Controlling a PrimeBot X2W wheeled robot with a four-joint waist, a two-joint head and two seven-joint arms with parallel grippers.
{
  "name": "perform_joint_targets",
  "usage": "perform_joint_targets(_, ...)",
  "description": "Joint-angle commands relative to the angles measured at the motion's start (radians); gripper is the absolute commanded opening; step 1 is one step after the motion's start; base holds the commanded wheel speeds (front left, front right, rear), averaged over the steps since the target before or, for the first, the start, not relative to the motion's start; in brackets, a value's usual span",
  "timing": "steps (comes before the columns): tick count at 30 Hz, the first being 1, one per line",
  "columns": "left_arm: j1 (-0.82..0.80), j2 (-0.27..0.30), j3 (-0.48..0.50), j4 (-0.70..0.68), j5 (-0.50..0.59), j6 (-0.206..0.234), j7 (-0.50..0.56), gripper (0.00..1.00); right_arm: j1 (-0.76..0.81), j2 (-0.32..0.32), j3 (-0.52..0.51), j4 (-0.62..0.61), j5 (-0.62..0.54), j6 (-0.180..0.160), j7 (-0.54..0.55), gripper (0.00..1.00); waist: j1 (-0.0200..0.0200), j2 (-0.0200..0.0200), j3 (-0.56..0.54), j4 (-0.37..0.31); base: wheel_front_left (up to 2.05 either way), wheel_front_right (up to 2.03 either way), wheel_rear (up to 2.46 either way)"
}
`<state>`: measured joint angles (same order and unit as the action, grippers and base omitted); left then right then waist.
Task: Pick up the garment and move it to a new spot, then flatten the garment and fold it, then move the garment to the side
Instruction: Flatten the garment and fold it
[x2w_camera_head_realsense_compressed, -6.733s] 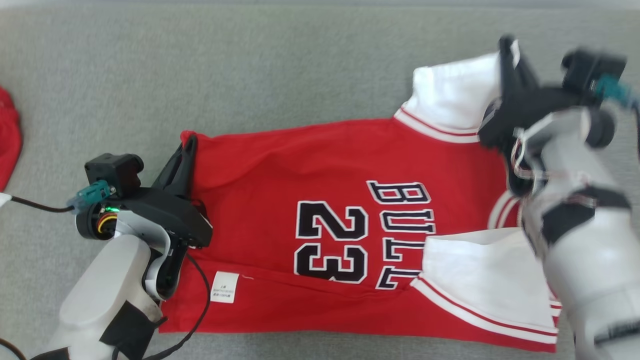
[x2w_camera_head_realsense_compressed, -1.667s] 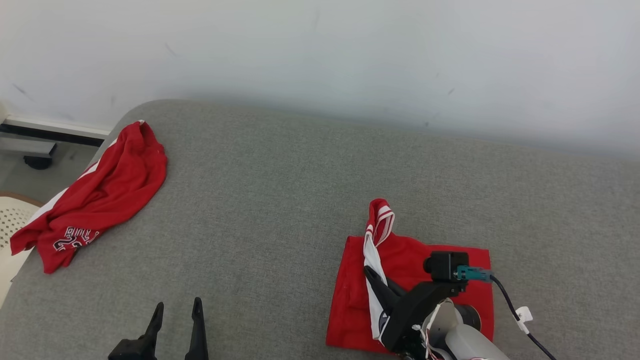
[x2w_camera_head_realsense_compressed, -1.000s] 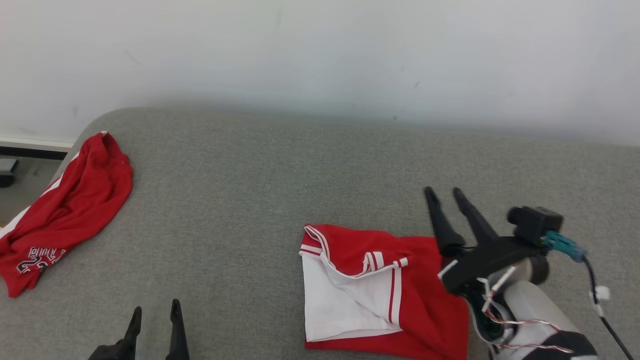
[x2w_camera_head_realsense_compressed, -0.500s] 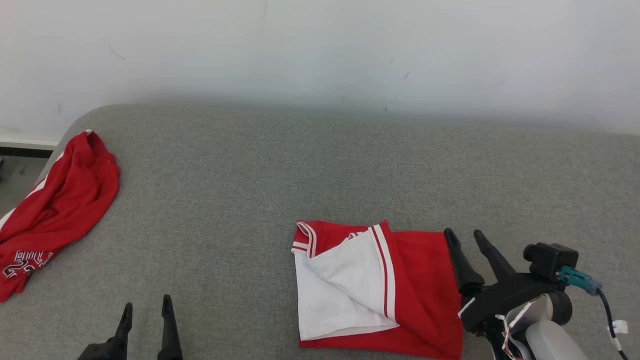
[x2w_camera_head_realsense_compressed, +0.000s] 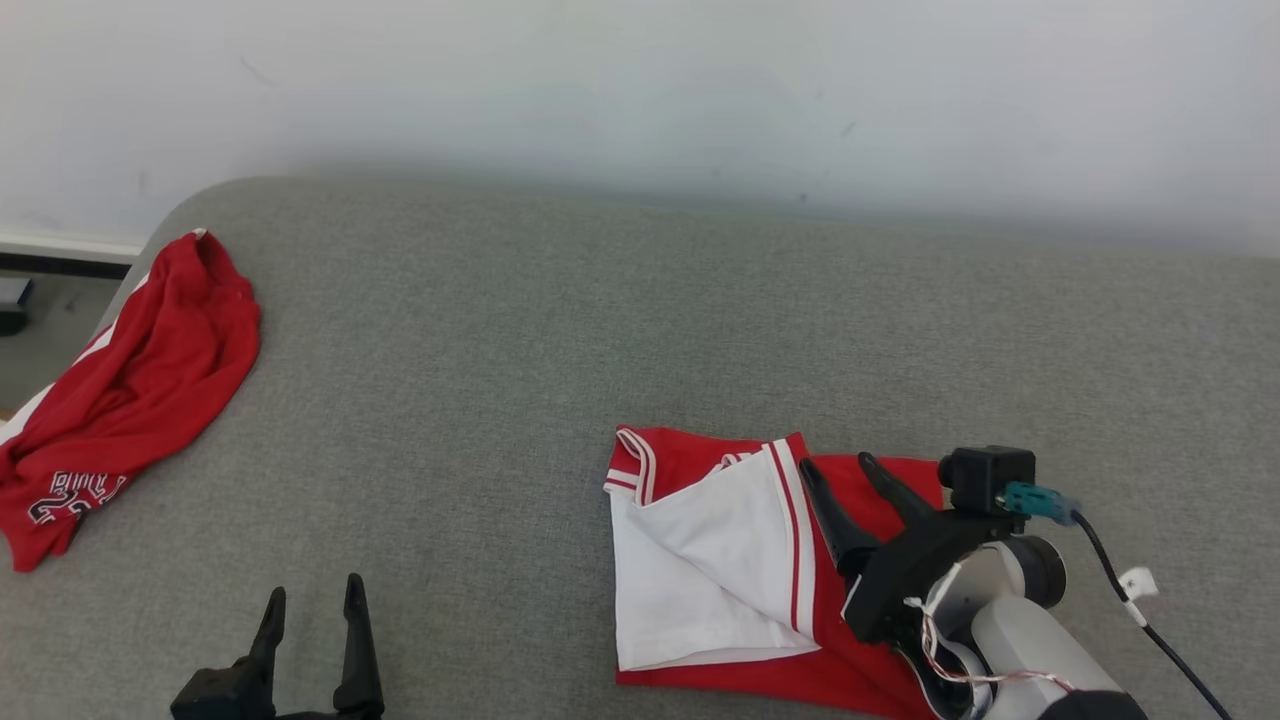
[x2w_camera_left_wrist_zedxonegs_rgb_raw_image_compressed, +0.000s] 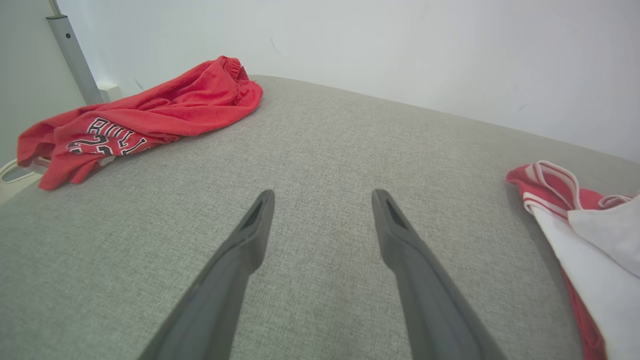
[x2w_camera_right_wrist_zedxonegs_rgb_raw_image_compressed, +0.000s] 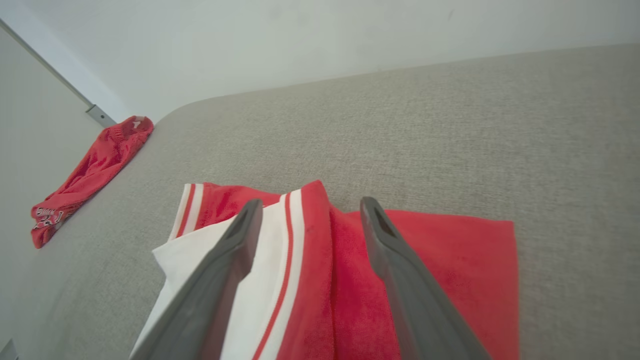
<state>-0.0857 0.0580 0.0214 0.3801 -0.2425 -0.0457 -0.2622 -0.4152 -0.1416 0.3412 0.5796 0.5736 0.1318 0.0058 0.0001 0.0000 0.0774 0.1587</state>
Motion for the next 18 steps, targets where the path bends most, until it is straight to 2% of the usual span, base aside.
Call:
perform_joint_targets(1, -0.02, -0.003, -0.003, 0.005, 0.005, -0.005, -0.003, 1.0, -0.04, 0.001, 0.019, 0.048, -0.014, -0.002, -0.01, 1.0, -0.0001, 0.0, 0.017, 0.022, 0.0, 0.0, 0.0)
perform_joint_targets(7, -0.038, -0.002, -0.005, 0.012, 0.014, -0.014, -0.003, 1.0, -0.135, 0.012, 0.065, 0.222, -0.02, -0.002, -0.041, 1.0, -0.0001, 0.0, 0.031, 0.052, 0.0, 0.0, 0.0)
perform_joint_targets(11, -0.04, -0.003, -0.011, 0.014, 0.024, -0.011, -0.003, 1.0, -0.164, 0.018, 0.089, 0.29, -0.008, -0.002, -0.059, 1.0, -0.0001, 0.0, 0.027, 0.066, 0.0, 0.0, 0.0)
perform_joint_targets(12, -0.039, -0.003, -0.01, 0.014, 0.026, -0.011, -0.003, 1.0, -0.173, 0.02, 0.097, 0.312, -0.004, -0.002, -0.062, 0.74, -0.0001, 0.0, 0.025, 0.07, 0.0, 0.0, 0.0)
perform_joint_targets(13, -0.038, -0.004, -0.013, 0.014, 0.028, -0.012, -0.003, 1.0, -0.184, 0.02, 0.101, 0.329, 0.002, -0.002, -0.072, 0.41, -0.0001, 0.0, 0.022, 0.075, 0.0, 0.0, 0.0)
perform_joint_targets(14, -0.036, -0.004, -0.012, 0.014, 0.03, -0.013, -0.003, 1.0, -0.192, 0.022, 0.109, 0.343, 0.006, -0.002, -0.082, 0.0, -0.0001, 0.0, 0.019, 0.076, 0.0, 0.0, 0.0)
perform_joint_targets(18, -0.02, -0.004, -0.006, 0.012, 0.034, -0.012, -0.003, 1.0, -0.206, 0.024, 0.14, 0.387, 0.029, -0.002, -0.119, 0.0, -0.0001, 0.0, 0.005, 0.077, 0.0, 0.0, 0.0)
